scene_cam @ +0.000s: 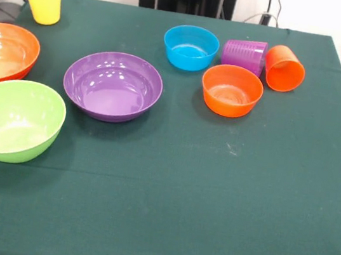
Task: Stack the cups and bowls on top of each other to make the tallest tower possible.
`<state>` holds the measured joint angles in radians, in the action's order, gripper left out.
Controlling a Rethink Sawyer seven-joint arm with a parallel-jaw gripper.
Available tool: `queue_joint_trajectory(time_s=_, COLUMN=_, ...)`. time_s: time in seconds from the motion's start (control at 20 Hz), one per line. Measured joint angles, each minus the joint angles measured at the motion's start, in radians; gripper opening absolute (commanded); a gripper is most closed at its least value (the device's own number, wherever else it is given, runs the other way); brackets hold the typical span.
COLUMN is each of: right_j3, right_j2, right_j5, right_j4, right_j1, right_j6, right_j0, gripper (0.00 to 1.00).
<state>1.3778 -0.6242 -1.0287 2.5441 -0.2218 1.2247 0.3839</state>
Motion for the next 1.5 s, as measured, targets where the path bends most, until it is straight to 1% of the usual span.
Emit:
queue_joint_trajectory(time_s=0.35, right_j3=-0.068, right_j2=-0.009, right_j5=0.000, right_j4=0.000, right_j1=0.041, right_j6=0.019, right_j0=0.073, gripper=1.00)
queue_joint_trajectory(time_s=0.65, right_j3=-0.103, right_j2=-0.022, right_j5=0.000, right_j4=0.000, right_j1=0.068, right_j6=0.041, right_j0=0.112, gripper=1.00)
queue_joint_trajectory(time_s=0.95, right_j3=-0.123, right_j2=-0.036, right_j5=0.000, right_j4=0.000, right_j1=0.081, right_j6=0.046, right_j0=0.124, gripper=1.00)
queue_joint_trajectory(time_s=1.5, right_j3=-0.132, right_j2=-0.043, right_j5=0.000, right_j4=0.000, right_j1=0.084, right_j6=0.046, right_j0=0.109, gripper=1.00)
